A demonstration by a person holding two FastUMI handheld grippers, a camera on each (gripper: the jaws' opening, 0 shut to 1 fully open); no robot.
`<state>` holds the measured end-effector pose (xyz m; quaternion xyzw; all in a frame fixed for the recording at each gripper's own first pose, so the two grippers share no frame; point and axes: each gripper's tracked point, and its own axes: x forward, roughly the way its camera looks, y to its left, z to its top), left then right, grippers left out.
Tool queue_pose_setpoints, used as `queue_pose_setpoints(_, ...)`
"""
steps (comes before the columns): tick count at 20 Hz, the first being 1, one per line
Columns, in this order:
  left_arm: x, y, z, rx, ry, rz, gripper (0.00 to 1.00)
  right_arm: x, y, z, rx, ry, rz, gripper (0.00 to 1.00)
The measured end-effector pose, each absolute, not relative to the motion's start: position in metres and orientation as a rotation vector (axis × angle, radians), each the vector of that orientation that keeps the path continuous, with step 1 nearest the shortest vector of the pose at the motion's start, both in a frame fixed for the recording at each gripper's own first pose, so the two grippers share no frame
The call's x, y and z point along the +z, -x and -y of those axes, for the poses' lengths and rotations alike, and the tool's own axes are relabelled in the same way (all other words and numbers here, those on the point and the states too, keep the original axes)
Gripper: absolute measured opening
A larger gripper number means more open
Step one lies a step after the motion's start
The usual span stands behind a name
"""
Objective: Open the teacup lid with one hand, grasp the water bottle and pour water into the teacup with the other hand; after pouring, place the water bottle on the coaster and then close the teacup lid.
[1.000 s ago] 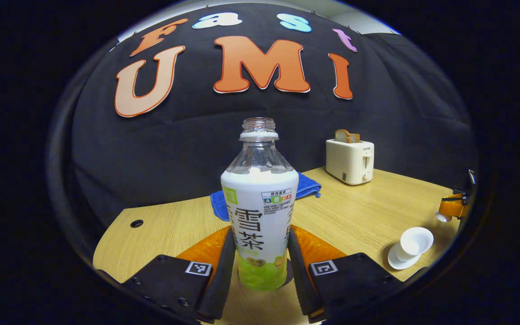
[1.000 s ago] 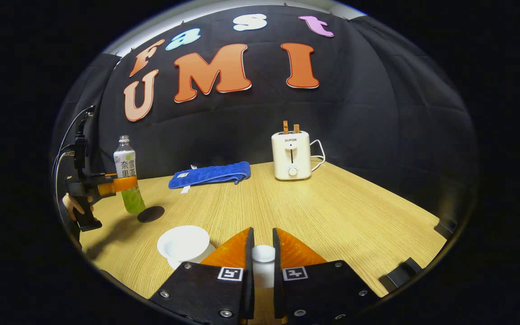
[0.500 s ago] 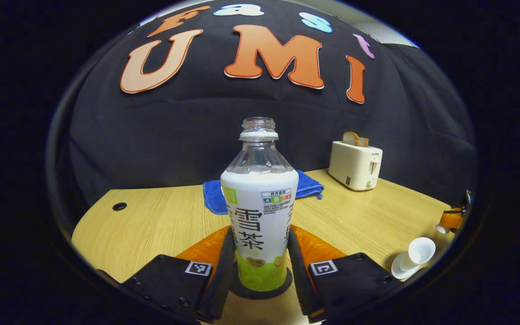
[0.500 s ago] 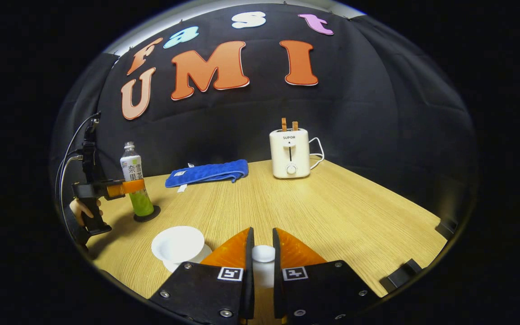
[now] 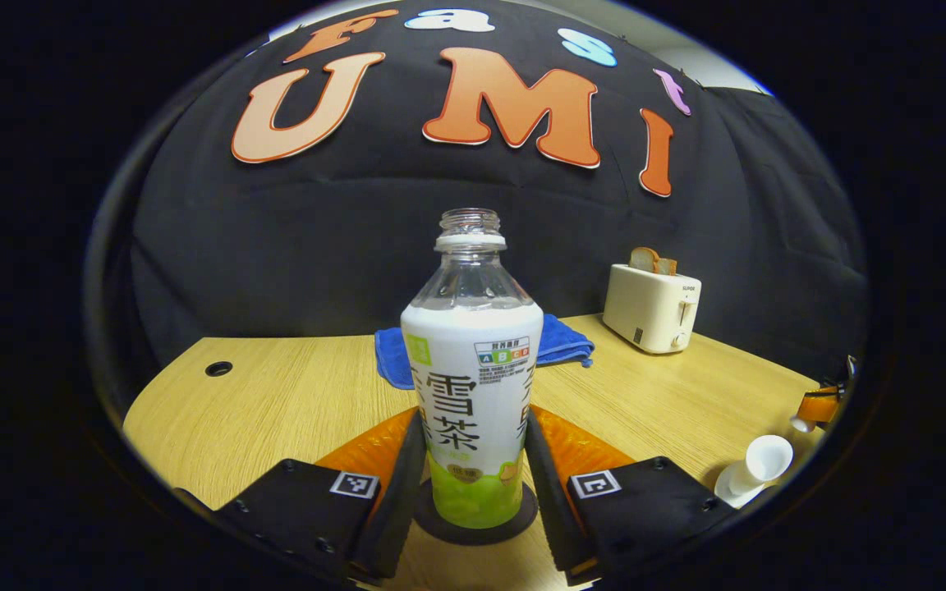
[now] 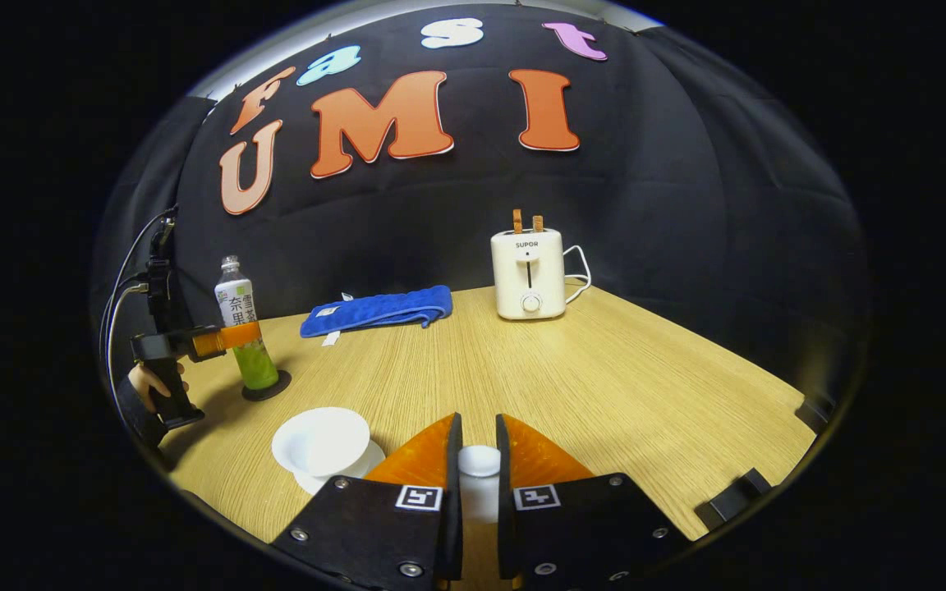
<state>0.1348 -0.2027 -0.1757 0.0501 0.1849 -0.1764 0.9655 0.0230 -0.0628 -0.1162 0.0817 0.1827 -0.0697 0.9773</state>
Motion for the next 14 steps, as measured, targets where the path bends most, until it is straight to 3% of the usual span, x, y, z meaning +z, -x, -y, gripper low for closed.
queue_pose_setpoints(5,-0.178,-0.130,0.199,-0.346,-0.142,-0.393,0.77,-0.115,-0.022,0.065,-0.145,-0.169,-0.363,0.17)
queue_pose_setpoints(11,-0.175,-0.127,0.199,-0.340,-0.154,-0.388,0.79,-0.115,-0.021,0.065,-0.146,-0.174,-0.364,0.17)
queue_pose_setpoints(14,-0.175,-0.122,0.198,-0.330,-0.163,-0.391,0.95,-0.113,-0.020,0.065,-0.146,-0.174,-0.359,0.17)
